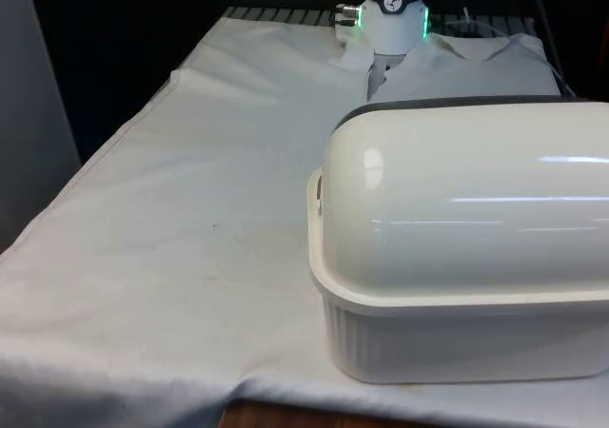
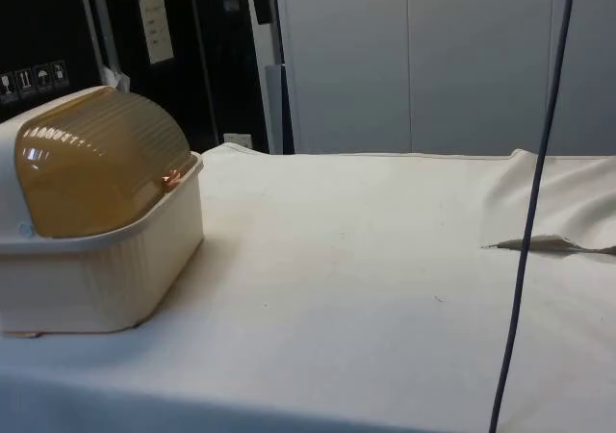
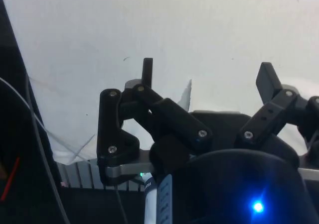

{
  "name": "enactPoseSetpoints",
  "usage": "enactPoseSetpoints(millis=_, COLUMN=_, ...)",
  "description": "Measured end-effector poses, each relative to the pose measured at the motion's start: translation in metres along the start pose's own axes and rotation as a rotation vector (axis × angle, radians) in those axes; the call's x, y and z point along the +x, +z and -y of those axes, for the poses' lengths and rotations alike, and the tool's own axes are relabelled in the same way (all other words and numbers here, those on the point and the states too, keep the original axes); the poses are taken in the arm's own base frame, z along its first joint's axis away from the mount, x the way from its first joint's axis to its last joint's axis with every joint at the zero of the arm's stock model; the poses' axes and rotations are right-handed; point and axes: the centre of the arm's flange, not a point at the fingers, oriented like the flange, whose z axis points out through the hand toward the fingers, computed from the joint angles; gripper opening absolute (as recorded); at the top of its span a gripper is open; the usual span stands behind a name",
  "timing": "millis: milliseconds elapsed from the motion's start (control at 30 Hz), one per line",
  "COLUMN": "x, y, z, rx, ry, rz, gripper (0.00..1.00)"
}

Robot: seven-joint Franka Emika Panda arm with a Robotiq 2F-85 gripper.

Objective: Open the lid, then close it.

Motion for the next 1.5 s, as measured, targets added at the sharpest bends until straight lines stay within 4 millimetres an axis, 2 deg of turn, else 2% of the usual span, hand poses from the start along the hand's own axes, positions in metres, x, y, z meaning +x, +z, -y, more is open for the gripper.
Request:
enactPoseSetpoints(millis=333, x=0.010, y=0.024, z=0.008, rx=-0.008, ry=-0.010, rz=-0.005, gripper=1.00)
enactPoseSetpoints(millis=533, x=0.010, y=0.050, z=0.016, rx=-0.010, ry=-0.024, rz=-0.021, gripper=1.00)
enactPoseSetpoints(millis=667, x=0.012, y=0.056, z=0.018, rx=-0.012, ry=-0.028, rz=-0.025, gripper=1.00)
enactPoseSetpoints(millis=967, x=0.017, y=0.082, z=0.031, rx=-0.017, ry=-0.049, rz=-0.042, gripper=1.00)
enactPoseSetpoints(millis=1500, x=0.010, y=0.125, z=0.043, rx=-0.018, ry=-0.091, rz=-0.099, gripper=1.00)
